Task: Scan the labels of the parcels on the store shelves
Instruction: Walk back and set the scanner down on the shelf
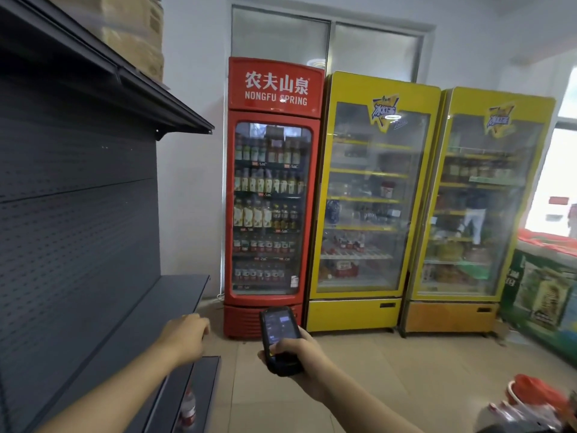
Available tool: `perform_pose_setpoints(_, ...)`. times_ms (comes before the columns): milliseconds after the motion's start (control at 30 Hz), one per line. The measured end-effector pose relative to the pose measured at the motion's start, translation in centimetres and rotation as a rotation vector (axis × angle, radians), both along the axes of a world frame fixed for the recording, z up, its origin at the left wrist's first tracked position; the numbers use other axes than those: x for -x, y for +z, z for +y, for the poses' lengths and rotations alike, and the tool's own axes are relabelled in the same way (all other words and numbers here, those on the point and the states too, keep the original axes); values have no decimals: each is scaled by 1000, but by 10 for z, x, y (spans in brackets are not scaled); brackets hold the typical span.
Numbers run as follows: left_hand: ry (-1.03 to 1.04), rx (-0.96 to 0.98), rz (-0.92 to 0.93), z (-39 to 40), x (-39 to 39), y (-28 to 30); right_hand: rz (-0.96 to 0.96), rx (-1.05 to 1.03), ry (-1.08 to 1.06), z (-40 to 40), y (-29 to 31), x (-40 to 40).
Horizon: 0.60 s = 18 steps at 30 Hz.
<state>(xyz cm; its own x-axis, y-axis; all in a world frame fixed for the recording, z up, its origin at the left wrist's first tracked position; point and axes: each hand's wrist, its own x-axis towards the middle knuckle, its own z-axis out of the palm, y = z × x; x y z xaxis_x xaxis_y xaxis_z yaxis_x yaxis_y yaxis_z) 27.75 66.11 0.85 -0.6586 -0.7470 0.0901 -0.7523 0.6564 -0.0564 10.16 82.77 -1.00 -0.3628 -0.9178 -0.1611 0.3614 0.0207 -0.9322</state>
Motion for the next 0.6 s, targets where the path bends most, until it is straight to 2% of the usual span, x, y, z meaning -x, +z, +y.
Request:
perform_pose_setpoints(333,22,-24,-66,-96,60,-17,63,31,16,-101,-5,71)
perform_pose_setpoints(600,42,-65,-40,-204,87,-19,74,11,-5,-193,-8,101)
